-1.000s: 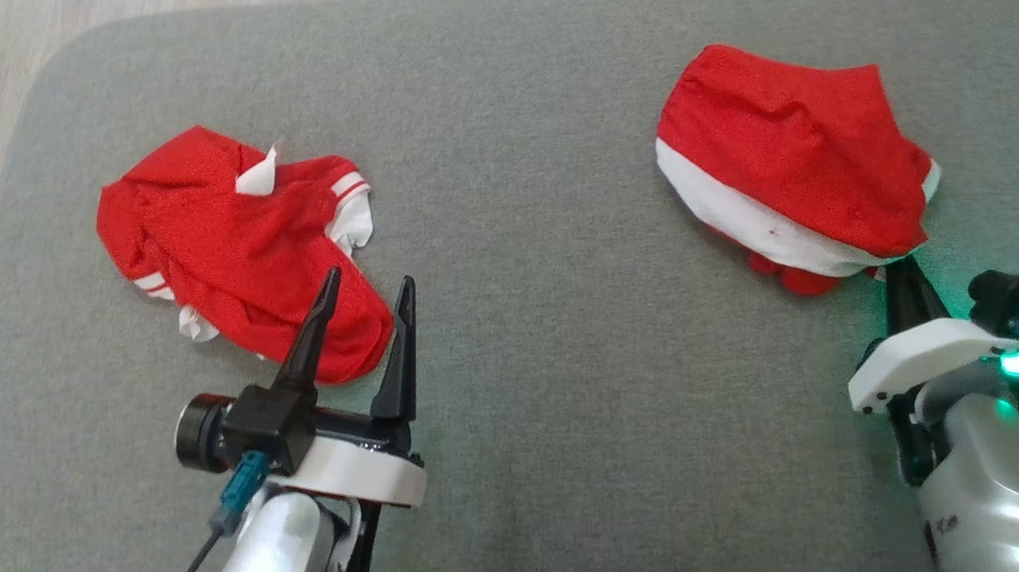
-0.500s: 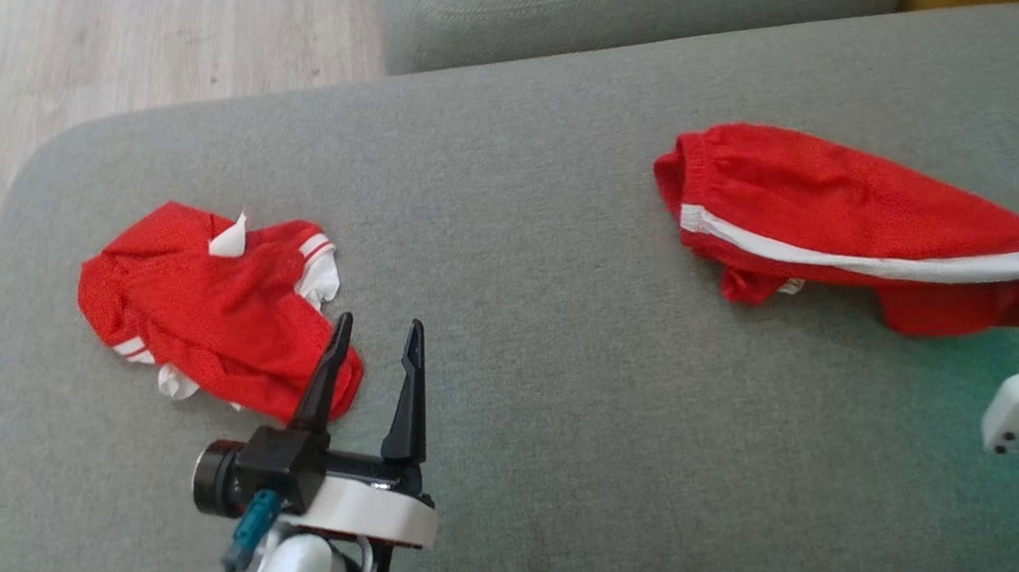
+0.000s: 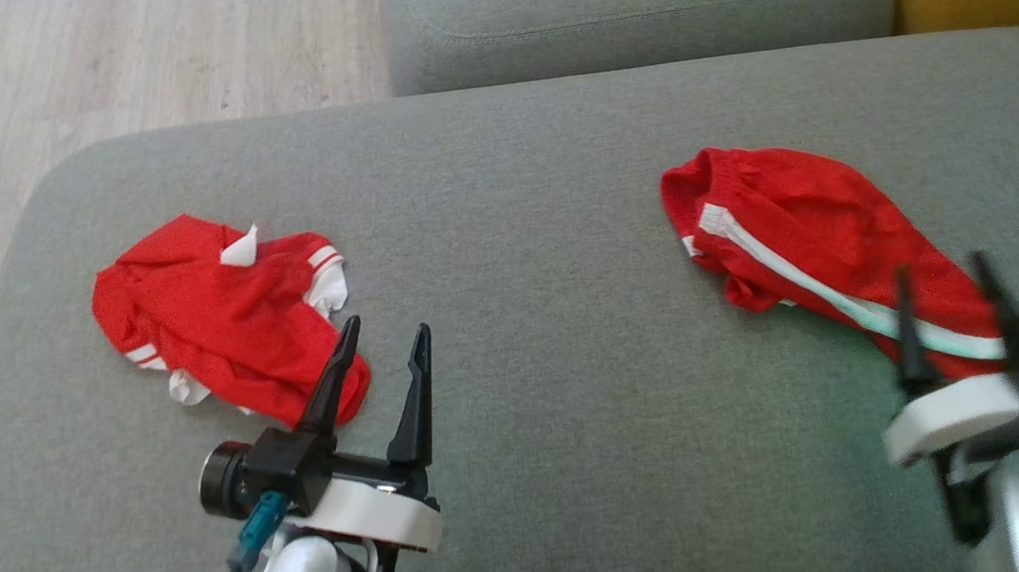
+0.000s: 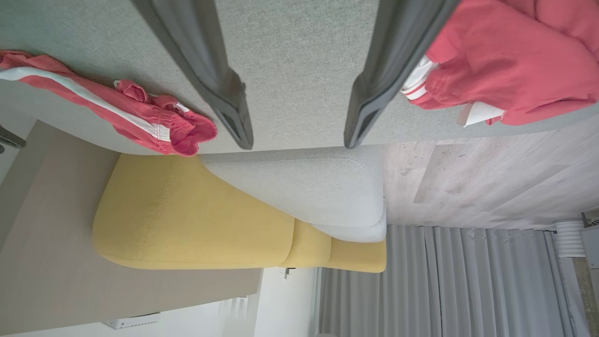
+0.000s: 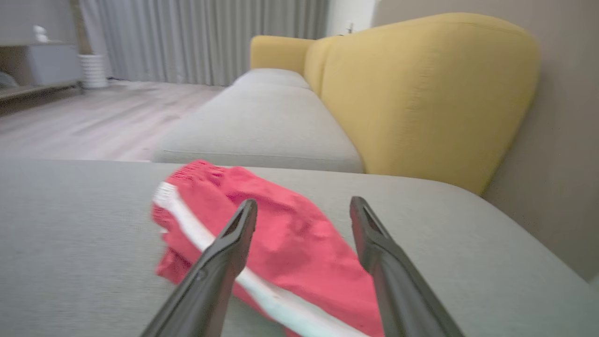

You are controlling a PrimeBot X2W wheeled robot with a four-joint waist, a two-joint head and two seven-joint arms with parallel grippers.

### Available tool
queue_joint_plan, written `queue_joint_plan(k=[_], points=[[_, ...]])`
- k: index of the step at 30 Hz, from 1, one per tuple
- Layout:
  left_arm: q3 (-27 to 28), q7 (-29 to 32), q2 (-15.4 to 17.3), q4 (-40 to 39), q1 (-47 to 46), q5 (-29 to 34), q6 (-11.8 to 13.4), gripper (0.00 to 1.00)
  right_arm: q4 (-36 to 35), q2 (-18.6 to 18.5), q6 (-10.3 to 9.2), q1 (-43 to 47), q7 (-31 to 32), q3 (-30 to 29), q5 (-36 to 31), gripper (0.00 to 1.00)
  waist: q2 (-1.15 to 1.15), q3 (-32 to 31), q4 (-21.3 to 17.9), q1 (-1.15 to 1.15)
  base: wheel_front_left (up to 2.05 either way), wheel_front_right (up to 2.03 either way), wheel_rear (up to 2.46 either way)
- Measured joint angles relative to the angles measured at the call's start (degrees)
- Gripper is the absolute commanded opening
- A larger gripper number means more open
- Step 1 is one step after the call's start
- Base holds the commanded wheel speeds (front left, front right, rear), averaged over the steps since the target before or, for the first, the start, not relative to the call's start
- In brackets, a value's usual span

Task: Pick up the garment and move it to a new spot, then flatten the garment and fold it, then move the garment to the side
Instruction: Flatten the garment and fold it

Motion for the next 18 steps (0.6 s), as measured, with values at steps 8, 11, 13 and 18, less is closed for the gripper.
queue_joint_plan(k=[8,11,13,18], points=[[0.05,0.00,-0.33,0.11,0.00,0.66,-0.57,1.00,-2.77,0.01,0.00,3.03,-1.80,11.41,4.65,1.00,0.00,1.34,1.66,0.00,0.00,0.00,0.00],[0.05,-0.01,-0.40,0.11,-0.07,1.00,-0.59,1.00,-2.35,-0.02,0.00,1.76,-1.41,12.20,3.71,1.00,0.00,2.13,2.31,0.00,0.00,0.00,0.00],[0.05,0.00,-0.48,0.15,-0.28,1.01,-1.00,1.00,-0.63,-0.03,0.00,-0.68,0.51,12.56,1.64,1.00,0.00,3.03,3.03,0.01,0.00,0.00,0.00],[-0.04,0.00,-0.73,0.67,-1.70,1.01,-1.34,1.00,5.48,-0.09,0.00,-8.45,4.93,11.38,-2.71,1.00,0.00,5.21,5.02,0.02,0.00,0.00,0.00]])
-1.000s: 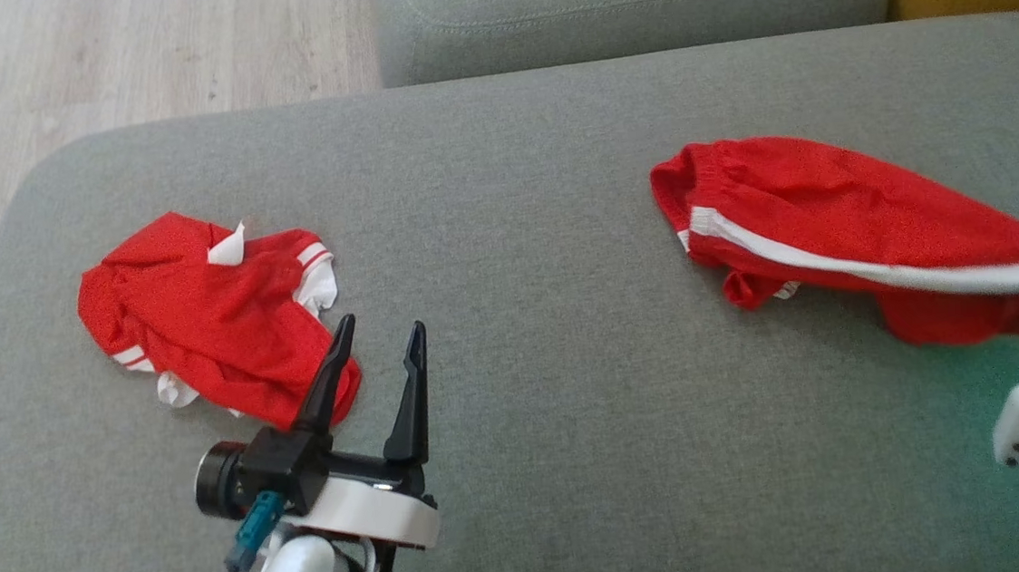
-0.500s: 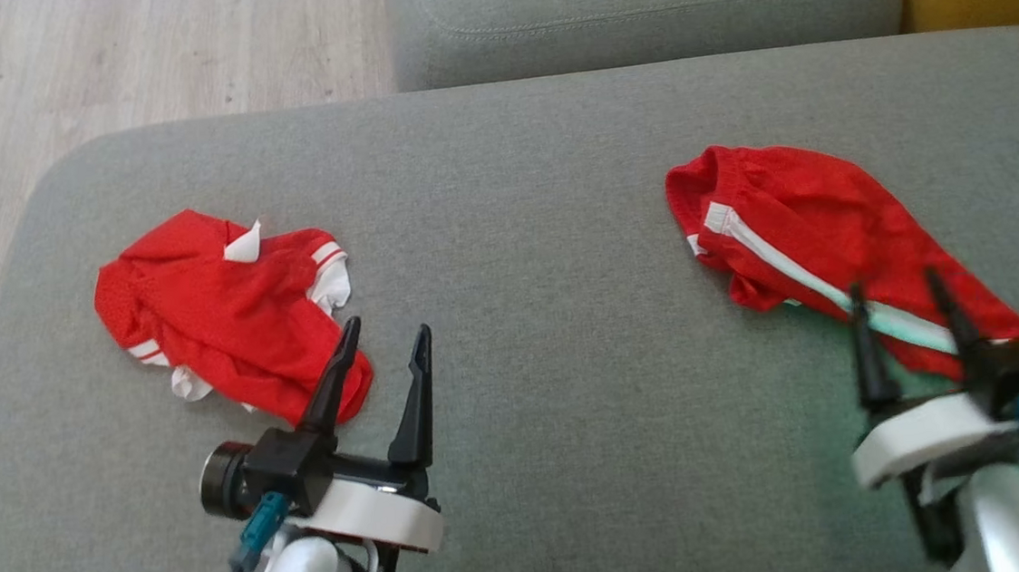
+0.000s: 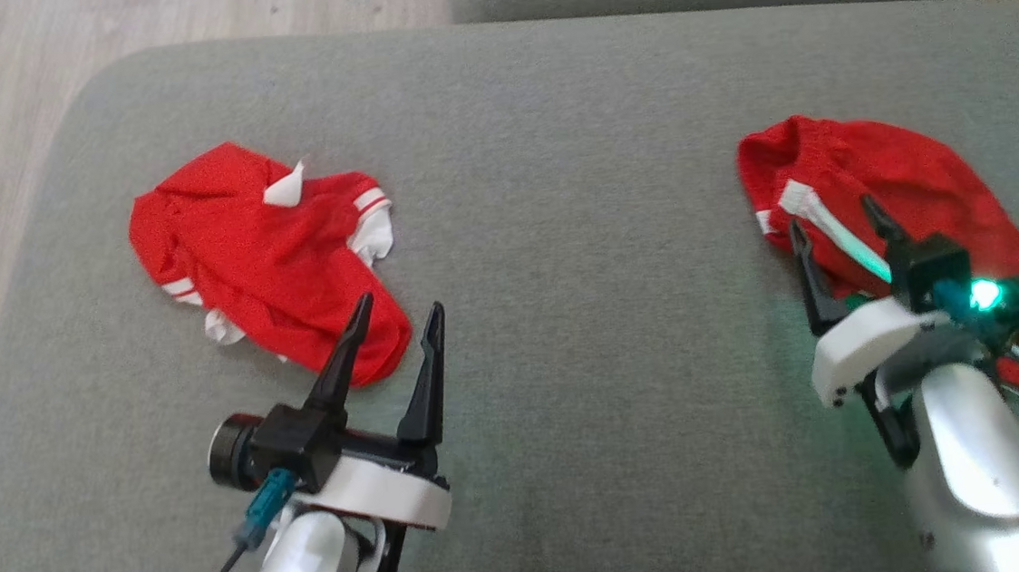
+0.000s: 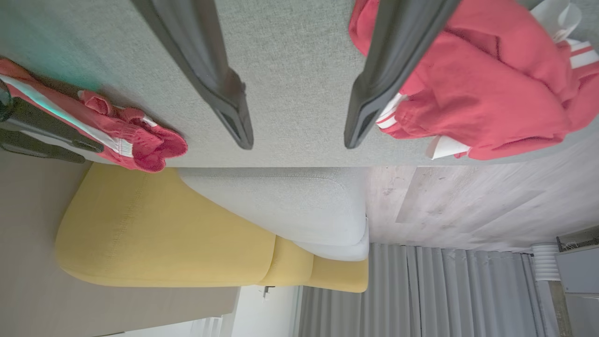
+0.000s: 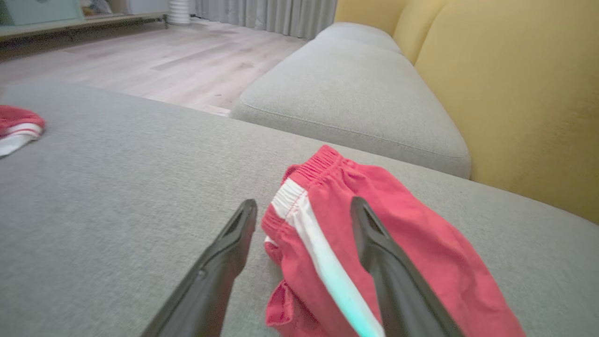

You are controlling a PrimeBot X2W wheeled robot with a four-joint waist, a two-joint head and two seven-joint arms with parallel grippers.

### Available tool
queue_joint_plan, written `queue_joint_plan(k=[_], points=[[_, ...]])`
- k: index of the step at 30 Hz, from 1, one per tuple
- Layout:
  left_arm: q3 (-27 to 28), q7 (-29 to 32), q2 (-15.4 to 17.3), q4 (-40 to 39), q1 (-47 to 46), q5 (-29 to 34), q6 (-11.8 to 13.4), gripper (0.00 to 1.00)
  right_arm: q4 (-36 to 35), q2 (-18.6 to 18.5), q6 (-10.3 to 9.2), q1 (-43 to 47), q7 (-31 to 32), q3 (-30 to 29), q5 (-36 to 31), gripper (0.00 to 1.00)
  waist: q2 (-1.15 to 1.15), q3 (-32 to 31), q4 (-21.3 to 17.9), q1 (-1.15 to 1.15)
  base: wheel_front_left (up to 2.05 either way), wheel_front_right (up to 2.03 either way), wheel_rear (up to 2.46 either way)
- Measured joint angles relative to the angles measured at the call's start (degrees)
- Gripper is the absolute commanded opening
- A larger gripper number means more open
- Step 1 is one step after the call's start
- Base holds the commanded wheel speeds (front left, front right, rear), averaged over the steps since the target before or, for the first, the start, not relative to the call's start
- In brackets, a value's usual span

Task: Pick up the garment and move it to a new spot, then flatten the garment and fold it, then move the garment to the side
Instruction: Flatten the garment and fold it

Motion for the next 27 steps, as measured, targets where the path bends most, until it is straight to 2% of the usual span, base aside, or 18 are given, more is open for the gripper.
queue_joint_plan(k=[4,10,11,12,13,20,27], points=[[-0.10,0.00,-0.64,0.25,-1.63,0.00,-0.18,1.00,6.12,-0.11,0.00,-4.81,1.42,-2.78,-3.53,1.00,0.00,1.63,2.23,0.00,0.00,0.00,0.00],[-0.27,-0.01,-0.75,0.42,-2.96,0.00,-0.24,1.00,11.55,-0.14,0.00,-7.69,0.10,-6.60,-8.66,1.00,0.00,2.95,3.87,0.00,0.00,0.00,0.00],[-0.29,-0.01,-0.79,0.38,-3.27,0.00,-0.23,1.00,12.35,-0.14,0.00,-8.12,-0.30,-6.79,-8.94,0.89,0.00,3.06,3.97,0.00,0.00,0.00,0.00],[-0.32,-0.01,-0.85,0.37,-3.48,0.00,-0.23,1.00,13.26,-0.14,0.00,-8.60,-0.88,-6.78,-8.96,0.24,0.00,3.11,4.02,0.00,0.00,0.00,0.00],[-0.34,0.00,-0.89,0.36,-3.57,0.00,-0.23,1.00,14.05,-0.13,0.00,-9.05,-1.60,-6.77,-8.94,0.00,0.00,3.12,4.02,0.00,0.00,0.00,0.00],[-0.29,-0.01,-0.94,0.56,-3.51,0.00,-0.22,1.00,16.91,-0.21,0.00,-10.17,-5.73,-3.70,-5.60,0.00,0.00,2.21,3.27,-0.01,0.00,0.00,0.00],[0.18,-0.01,-0.96,0.87,-2.82,0.49,-0.18,1.00,14.61,-0.25,0.00,-8.58,-6.77,6.55,4.34,0.00,0.00,-0.91,1.72,-0.01,0.00,0.00,0.00]])
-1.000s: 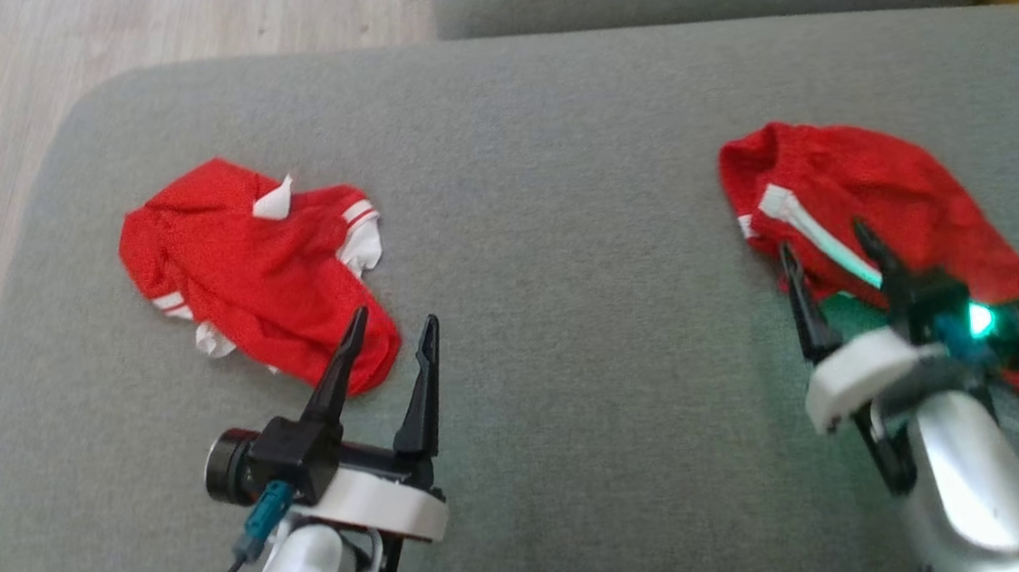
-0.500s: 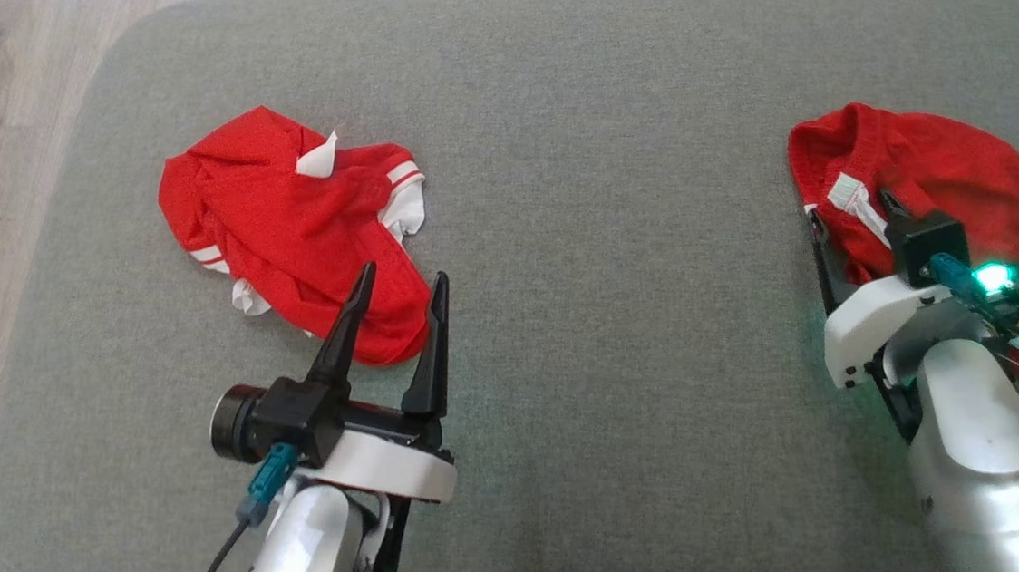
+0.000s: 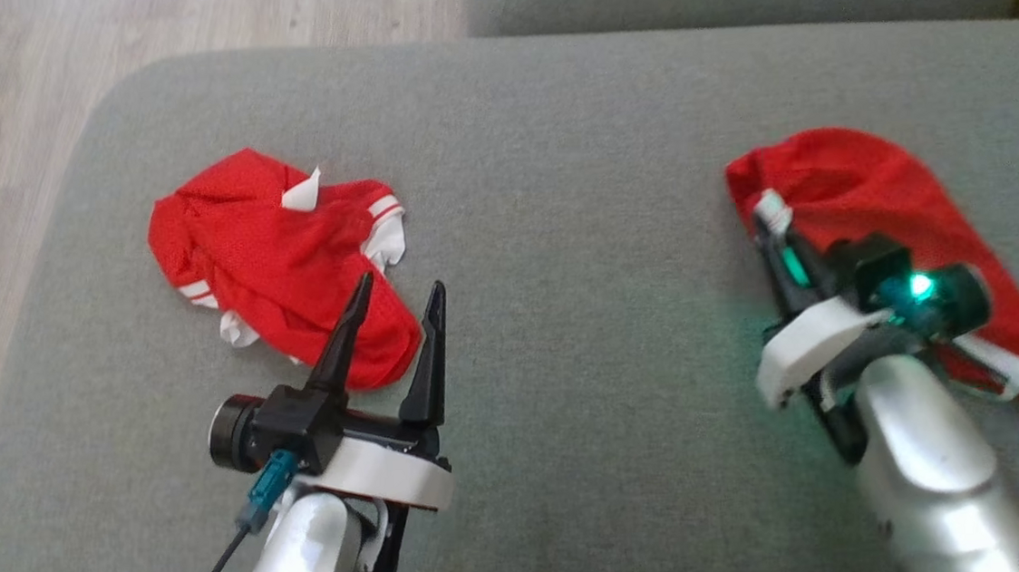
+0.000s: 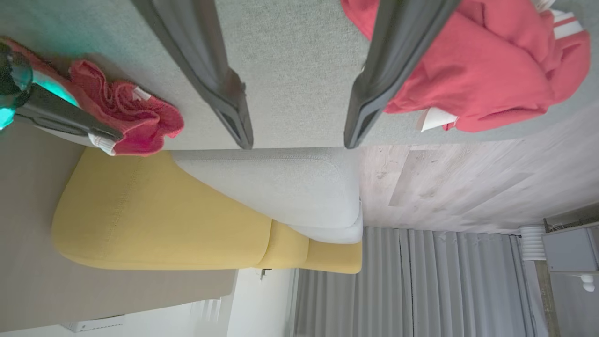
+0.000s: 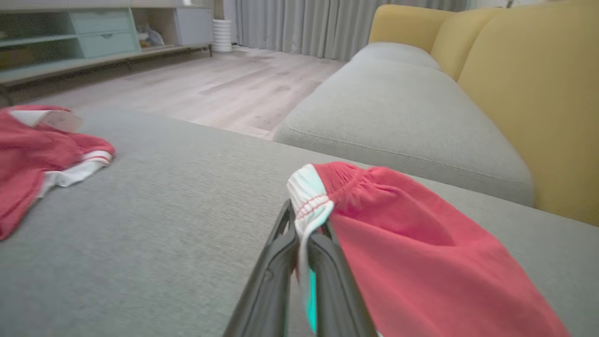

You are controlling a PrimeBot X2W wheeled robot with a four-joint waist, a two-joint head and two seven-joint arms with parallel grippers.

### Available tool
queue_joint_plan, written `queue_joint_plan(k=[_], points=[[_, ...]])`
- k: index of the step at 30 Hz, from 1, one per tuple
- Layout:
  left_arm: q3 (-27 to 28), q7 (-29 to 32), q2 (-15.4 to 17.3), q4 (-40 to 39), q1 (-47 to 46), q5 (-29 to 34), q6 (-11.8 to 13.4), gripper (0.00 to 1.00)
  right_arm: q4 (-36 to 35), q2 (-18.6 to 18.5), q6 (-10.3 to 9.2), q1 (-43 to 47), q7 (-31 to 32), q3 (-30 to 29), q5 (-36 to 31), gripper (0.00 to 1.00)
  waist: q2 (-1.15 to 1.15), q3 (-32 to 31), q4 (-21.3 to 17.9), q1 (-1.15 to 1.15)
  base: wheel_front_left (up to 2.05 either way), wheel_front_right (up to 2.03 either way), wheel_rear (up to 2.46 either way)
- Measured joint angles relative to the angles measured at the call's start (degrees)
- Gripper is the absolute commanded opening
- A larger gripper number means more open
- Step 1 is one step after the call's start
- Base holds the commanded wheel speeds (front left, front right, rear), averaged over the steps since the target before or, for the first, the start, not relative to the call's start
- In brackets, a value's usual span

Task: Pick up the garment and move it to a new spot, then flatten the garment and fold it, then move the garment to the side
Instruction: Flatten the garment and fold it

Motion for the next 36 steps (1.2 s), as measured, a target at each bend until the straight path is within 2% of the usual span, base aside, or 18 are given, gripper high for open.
queue_joint_plan(k=[4,12,17,20,22,28,36], points=[[0.13,0.00,-0.01,0.00,0.69,0.00,0.01,1.00,-3.92,-0.01,0.00,4.04,0.36,6.97,4.66,0.00,0.00,-1.96,-1.01,0.00,0.00,0.00,0.00],[0.36,0.01,0.00,0.14,3.92,0.00,0.02,1.00,-12.34,-0.05,0.00,11.18,7.00,21.17,12.26,0.00,0.00,-5.42,-2.50,-0.01,0.00,0.00,0.00],[0.36,0.01,-0.01,0.07,4.11,0.00,0.02,1.00,-13.83,-0.05,0.00,12.95,9.79,25.72,13.07,0.00,0.00,-5.93,-2.03,-0.01,0.00,0.00,0.00],[0.36,0.00,-0.01,-0.01,4.25,0.00,0.02,1.00,-13.88,-0.07,0.00,12.94,10.70,26.36,13.48,0.00,0.00,-5.63,-1.47,-0.01,0.00,0.00,0.00],[0.36,0.01,-0.01,0.00,4.37,0.00,0.02,1.00,-13.86,-0.09,0.00,12.94,10.71,26.06,13.47,1.00,0.00,-5.33,-1.13,0.00,0.00,0.00,0.00],[0.44,0.01,0.00,0.01,4.42,0.00,0.02,1.00,-14.13,-0.09,0.00,12.95,9.46,22.35,13.34,1.00,0.00,-5.07,-0.94,0.00,0.00,0.00,0.00],[1.67,0.00,0.00,-0.02,4.67,0.48,0.03,1.00,-17.60,-0.07,0.00,15.50,5.22,10.34,12.88,1.00,0.00,-5.95,-2.75,0.00,0.00,0.00,0.00]])
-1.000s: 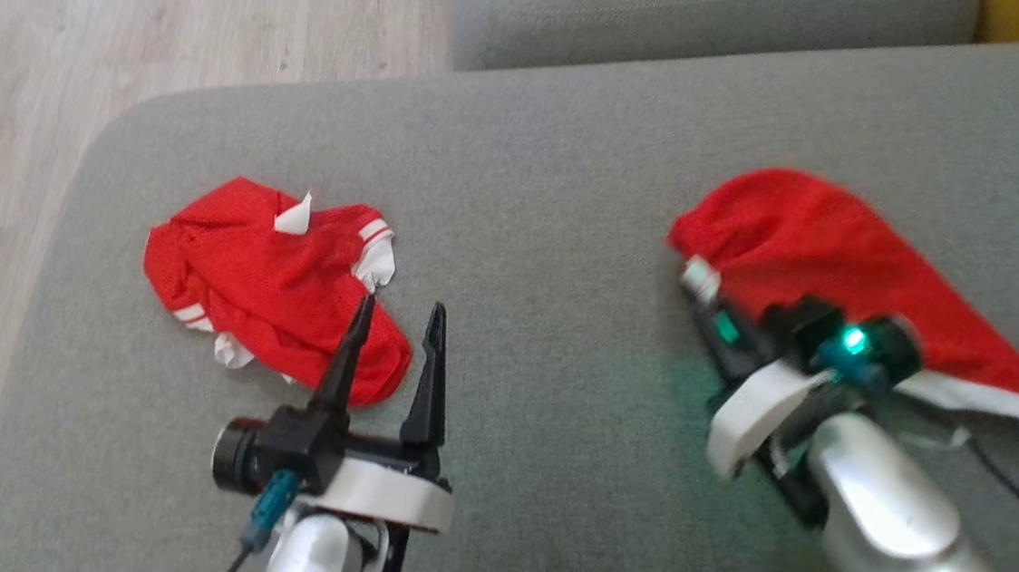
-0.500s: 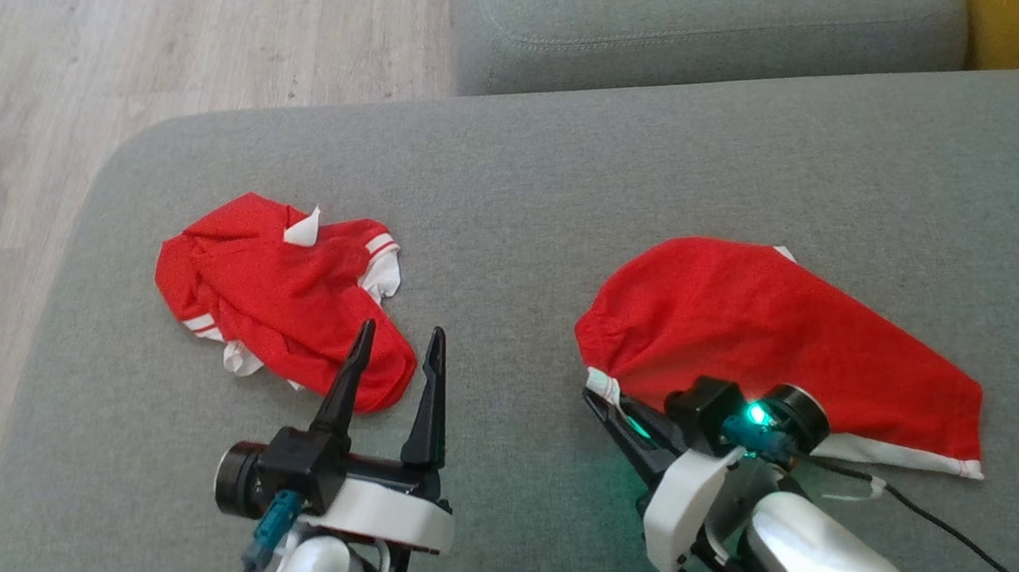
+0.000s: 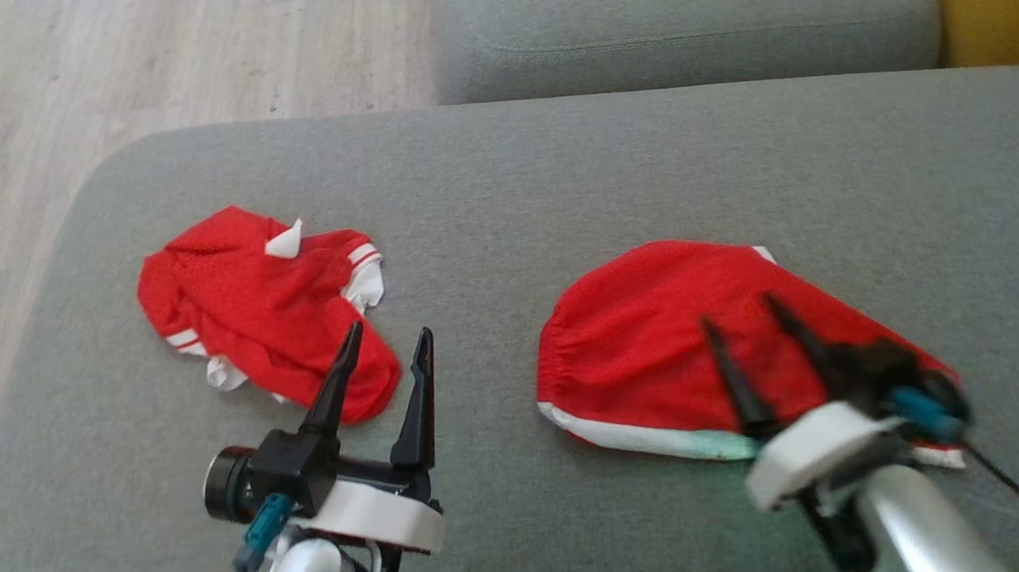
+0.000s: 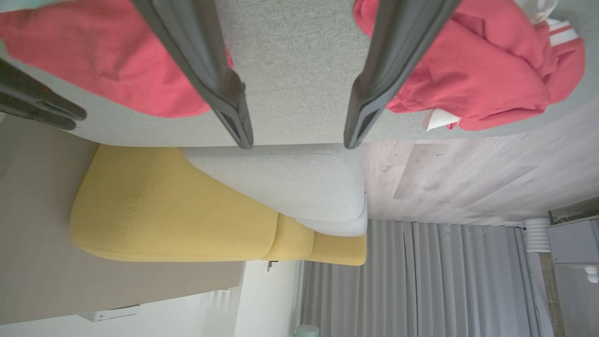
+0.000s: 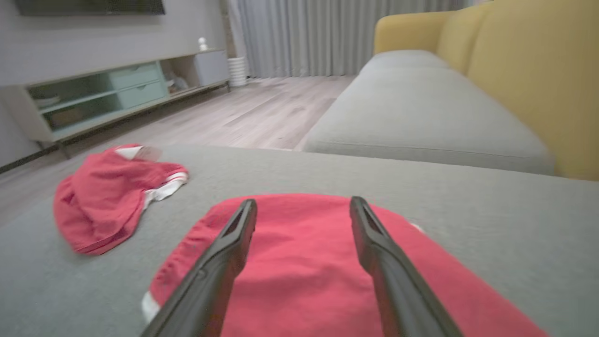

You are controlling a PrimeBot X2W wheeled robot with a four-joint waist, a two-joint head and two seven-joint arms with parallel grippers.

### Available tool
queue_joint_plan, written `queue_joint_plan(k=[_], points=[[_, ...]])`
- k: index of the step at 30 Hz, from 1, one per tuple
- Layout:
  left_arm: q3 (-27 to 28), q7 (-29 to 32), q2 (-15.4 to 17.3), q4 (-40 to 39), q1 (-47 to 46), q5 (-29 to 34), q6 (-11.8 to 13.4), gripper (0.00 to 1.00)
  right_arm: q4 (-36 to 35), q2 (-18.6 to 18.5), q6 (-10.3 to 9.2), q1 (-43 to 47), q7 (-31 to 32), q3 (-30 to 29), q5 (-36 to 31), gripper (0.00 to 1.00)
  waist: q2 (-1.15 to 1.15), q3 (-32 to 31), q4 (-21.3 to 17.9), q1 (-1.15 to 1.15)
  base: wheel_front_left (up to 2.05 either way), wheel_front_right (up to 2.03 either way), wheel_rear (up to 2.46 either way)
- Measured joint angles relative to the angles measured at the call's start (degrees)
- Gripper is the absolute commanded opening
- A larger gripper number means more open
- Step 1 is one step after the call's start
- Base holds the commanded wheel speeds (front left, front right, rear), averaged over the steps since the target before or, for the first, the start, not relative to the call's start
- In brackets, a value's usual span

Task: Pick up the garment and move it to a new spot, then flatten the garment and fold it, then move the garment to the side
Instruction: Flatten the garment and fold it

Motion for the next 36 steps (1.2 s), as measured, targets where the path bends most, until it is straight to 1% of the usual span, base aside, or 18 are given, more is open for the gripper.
queue_joint_plan(k=[5,8,13,16,20,24,26,33,36], points=[[0.15,0.01,0.01,-0.21,1.31,0.02,-0.02,1.00,-3.18,0.03,0.00,4.98,-3.64,-11.51,-1.58,1.00,0.00,-0.22,-1.82,0.00,0.00,0.00,0.00],[0.21,0.01,0.02,-0.19,2.41,0.04,-0.03,1.00,-3.52,0.04,0.00,8.32,-4.14,-16.30,-1.68,1.00,0.00,-0.07,-2.93,0.00,0.00,0.00,0.00],[0.31,0.01,0.02,-0.23,2.46,0.53,-0.11,1.00,-2.65,0.34,0.00,12.77,-4.67,-17.71,-1.41,1.00,0.00,0.68,-4.59,0.00,0.00,0.00,0.00],[0.29,0.01,0.02,-0.29,2.43,0.62,-0.56,1.00,-1.86,0.43,0.00,12.35,-5.16,-19.54,-1.09,1.00,0.00,1.39,-5.25,0.00,0.00,0.00,0.00],[0.27,0.01,0.01,-0.30,2.18,0.63,-0.59,1.00,2.18,0.42,0.00,11.10,-4.10,-24.17,-1.22,1.00,0.00,2.45,-5.63,0.00,0.00,0.00,0.00],[0.26,0.01,0.01,-0.32,2.07,1.03,-0.62,1.00,6.28,0.43,0.00,9.11,-3.82,-26.53,-1.52,1.00,0.00,3.57,-5.59,0.00,0.00,0.00,0.00],[0.26,0.01,0.01,-0.31,2.01,1.03,-1.02,1.00,8.27,0.42,0.00,7.72,-3.65,-26.68,-1.52,1.00,0.00,4.11,-5.52,0.00,0.00,0.00,0.00],[0.25,0.01,0.01,-0.13,0.01,1.03,-1.22,1.00,16.06,0.41,0.00,3.69,-3.44,-26.91,-1.69,1.00,0.00,5.65,-4.88,0.01,0.00,0.00,0.00],[0.31,0.01,0.01,0.04,-0.24,1.04,-1.41,1.00,17.95,0.37,0.00,2.55,-4.12,-26.91,-1.69,1.00,0.00,5.58,-4.84,0.00,0.00,0.00,0.00]])
